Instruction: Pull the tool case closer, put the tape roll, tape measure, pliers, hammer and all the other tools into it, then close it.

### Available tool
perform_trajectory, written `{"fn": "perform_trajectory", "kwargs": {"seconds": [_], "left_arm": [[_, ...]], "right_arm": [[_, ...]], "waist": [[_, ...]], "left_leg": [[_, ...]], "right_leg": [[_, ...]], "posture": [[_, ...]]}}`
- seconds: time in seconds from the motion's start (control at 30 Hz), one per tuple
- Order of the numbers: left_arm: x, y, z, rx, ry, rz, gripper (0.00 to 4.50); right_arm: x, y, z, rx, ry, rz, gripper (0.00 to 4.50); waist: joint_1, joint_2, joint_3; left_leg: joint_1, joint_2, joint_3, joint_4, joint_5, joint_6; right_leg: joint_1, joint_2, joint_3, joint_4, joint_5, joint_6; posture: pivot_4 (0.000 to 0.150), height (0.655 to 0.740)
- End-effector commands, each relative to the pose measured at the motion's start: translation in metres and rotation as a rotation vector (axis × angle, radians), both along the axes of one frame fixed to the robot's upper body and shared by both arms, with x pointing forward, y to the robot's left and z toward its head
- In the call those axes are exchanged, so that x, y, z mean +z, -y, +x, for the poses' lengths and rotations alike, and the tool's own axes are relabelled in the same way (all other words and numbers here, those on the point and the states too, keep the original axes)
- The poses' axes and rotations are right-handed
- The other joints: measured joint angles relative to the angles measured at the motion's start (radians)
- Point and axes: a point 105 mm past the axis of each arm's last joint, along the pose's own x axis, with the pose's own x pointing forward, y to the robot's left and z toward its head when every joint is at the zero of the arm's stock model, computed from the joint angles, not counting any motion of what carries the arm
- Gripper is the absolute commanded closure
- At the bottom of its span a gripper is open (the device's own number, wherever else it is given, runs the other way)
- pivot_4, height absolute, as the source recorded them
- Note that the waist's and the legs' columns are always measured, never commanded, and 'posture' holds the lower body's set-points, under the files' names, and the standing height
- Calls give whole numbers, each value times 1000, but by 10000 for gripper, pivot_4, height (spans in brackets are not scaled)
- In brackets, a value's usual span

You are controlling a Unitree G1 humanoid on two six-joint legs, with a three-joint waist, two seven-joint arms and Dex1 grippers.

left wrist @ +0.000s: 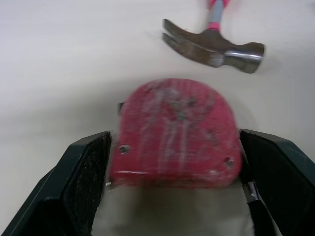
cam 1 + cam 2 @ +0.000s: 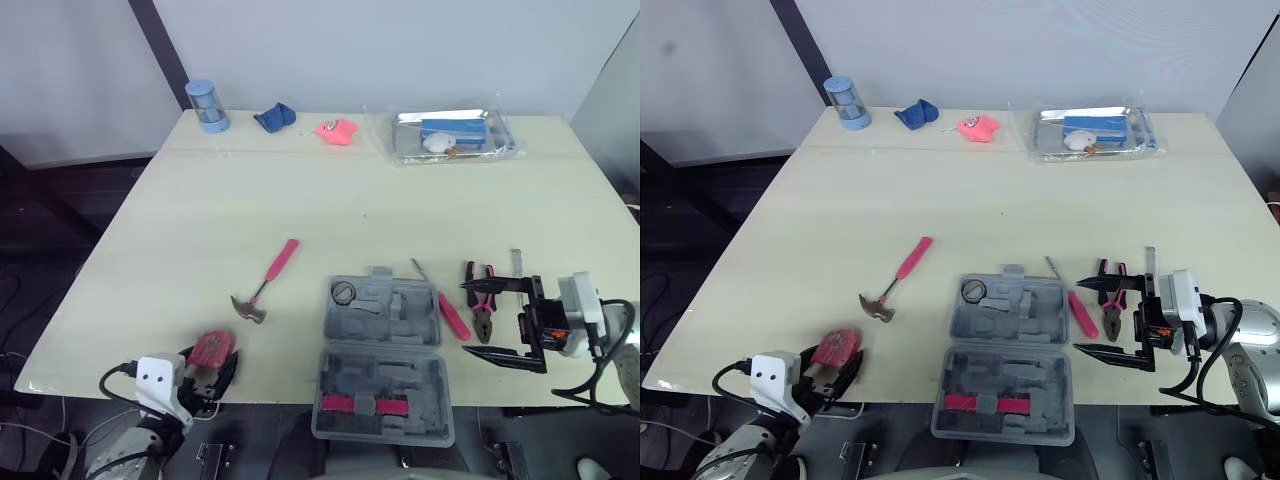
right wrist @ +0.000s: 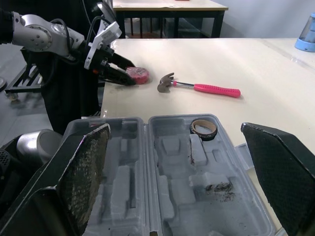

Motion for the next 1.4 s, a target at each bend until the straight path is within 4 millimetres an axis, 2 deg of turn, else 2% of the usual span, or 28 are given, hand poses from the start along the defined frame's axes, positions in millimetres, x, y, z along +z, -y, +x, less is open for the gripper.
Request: {"fn": "perform_trajectory", "kwargs": {"seconds": [0.03, 0.2, 0.3, 0.37, 0.53, 0.8, 0.93, 1.17, 1.27, 1.4], "left_arm": [[3, 1, 2, -23, 16, 25, 906], [2, 1, 3, -21, 14, 23, 906], [1, -2, 2, -14, 11, 23, 8250], [2, -4, 2, -11, 14, 24, 15028], [11, -6, 3, -60, 43, 43, 14969], [61, -2, 17, -393, 109, 130, 14969], [93, 16, 39, -670, 142, 207, 14969], [117, 60, 64, -1023, 174, 278, 14969], [127, 97, 74, -1231, 203, 291, 14969], [129, 137, 83, -1414, 245, 309, 14969]], "right_arm": [[8, -2, -3, 17, 35, 2, 0], [8, -2, -2, 15, 36, 2, 0], [8, -2, -2, 15, 36, 4, 0], [8, -2, -3, 15, 36, 5, 0], [8, -2, -3, 15, 36, 5, 0], [11, -2, -1, 7, 20, 21, 0], [12, -2, 0, -7, -17, 53, 0], [18, -6, 2, -41, -91, 103, 0], [23, -16, 5, -96, -162, 148, 0], [23, -25, 10, -170, -263, 181, 0]], "waist": [[0, 0, 0], [0, 0, 0], [0, 0, 0], [0, 0, 0], [0, 0, 0], [1, 0, 0], [7, 1, 0], [-3, 2, 1], [-3, 2, 1], [-4, 2, 1]], "left_leg": [[0, 0, 0, 0, 0, 0], [0, 0, 0, 0, 0, 0], [0, 0, 0, 0, 0, 0], [0, 0, 0, 0, 0, 0], [0, 0, 0, 0, 0, 0], [0, 0, 0, 0, 0, 0], [-1, 0, -3, 0, 0, 0], [-1, 0, -2, 0, 0, 0], [-1, 0, -3, 0, 0, 0], [-1, 0, -2, 1, 0, 0]], "right_leg": [[0, 0, 0, 0, 0, 0], [0, 0, 0, 0, 0, 0], [0, 0, 0, 0, 0, 0], [0, 0, 0, 0, 0, 0], [0, 0, 0, 0, 0, 0], [0, 0, -1, 0, 0, 0], [0, 0, -3, 1, 0, 0], [0, 0, -3, 0, 0, 0], [0, 0, -3, 1, 0, 0], [0, 0, -3, 1, 0, 0]], "posture": [[1500, 7400], [1500, 7400], [1500, 7400], [1500, 7400], [1500, 7400], [1500, 7400], [1500, 7400], [1500, 7400], [1500, 7400], [1500, 7400]]}}
